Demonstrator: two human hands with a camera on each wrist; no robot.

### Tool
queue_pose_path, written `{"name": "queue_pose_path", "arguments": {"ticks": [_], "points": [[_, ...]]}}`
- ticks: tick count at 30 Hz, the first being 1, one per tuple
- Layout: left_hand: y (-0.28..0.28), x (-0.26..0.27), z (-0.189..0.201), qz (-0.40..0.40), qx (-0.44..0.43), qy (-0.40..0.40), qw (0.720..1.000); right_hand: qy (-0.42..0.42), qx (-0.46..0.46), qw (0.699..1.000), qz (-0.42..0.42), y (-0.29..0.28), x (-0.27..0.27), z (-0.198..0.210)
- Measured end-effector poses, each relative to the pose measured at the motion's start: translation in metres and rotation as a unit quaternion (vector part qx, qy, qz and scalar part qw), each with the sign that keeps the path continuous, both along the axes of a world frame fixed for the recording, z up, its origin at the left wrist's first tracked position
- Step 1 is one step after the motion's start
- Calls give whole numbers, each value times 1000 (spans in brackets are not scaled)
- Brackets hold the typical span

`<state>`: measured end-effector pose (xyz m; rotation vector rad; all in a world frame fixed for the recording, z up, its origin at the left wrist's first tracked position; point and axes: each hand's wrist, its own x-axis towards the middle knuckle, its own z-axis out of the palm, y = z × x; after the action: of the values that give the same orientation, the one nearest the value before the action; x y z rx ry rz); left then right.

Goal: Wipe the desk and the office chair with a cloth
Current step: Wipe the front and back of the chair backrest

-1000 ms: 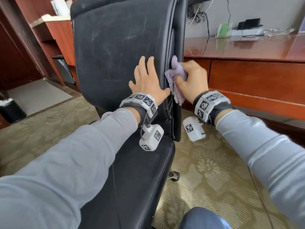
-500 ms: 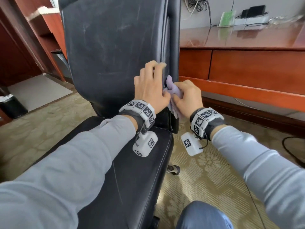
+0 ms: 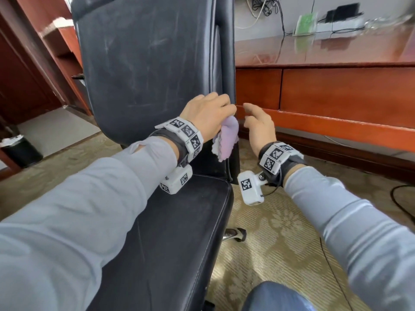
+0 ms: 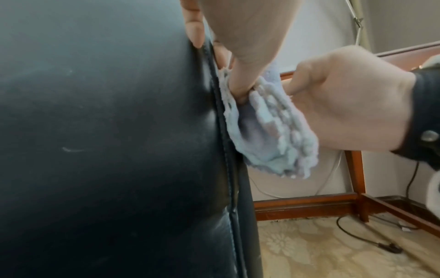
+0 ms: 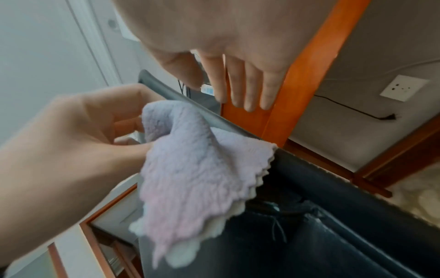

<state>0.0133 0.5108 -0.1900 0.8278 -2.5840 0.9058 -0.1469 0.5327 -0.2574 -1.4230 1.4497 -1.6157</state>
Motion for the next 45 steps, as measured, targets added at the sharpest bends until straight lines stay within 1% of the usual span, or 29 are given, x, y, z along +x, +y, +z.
{"name": "queue_pose_path", "arguments": {"ticks": [2, 3, 6, 9, 13, 16, 20, 23, 27, 30, 33, 36, 40, 43, 45], "points": [[2, 5, -5, -17, -22, -8, 1000, -9, 66, 997, 50, -8, 10, -4], [3, 7, -8, -25, -34, -9, 999, -15, 79, 995, 64, -9, 14, -6], [10, 12, -15, -27, -61, -17, 998, -14, 74, 996, 47, -12, 13, -14], [17, 16, -21, -13, -60, -25, 998, 5, 62, 997, 41, -14, 13, -16], [28, 16, -24, -19, -62, -29, 997, 9, 40, 999, -2, -8, 18, -14], [39, 13, -25, -32, -79, -26, 996, 14, 28, 999, -40, 5, 16, -18], [59, 16, -37, -89, -99, 22, 991, 43, 0, 995, -91, 32, 8, -27], [80, 21, -46, -131, -108, 48, 984, 43, -33, 992, -118, 62, 6, -32], [106, 24, -43, -164, -91, 66, 980, 53, -76, 986, -140, 98, 12, -35], [122, 25, -41, -185, -79, 73, 977, 70, -88, 981, -161, 118, 17, -35], [131, 29, -40, -194, -71, 72, 976, 96, -81, 974, -186, 136, 22, -32], [141, 34, -40, -171, -59, 67, 981, 136, -55, 967, -207, 153, 28, -25], [158, 43, -33, -134, 13, 71, 988, 158, -4, 959, -235, 175, 39, -14], [171, 48, -28, -123, 85, 85, 985, 162, 31, 951, -260, 189, 49, -9], [175, 52, -28, -114, 129, 95, 980, 158, 39, 948, -274, 197, 56, -7]]}}
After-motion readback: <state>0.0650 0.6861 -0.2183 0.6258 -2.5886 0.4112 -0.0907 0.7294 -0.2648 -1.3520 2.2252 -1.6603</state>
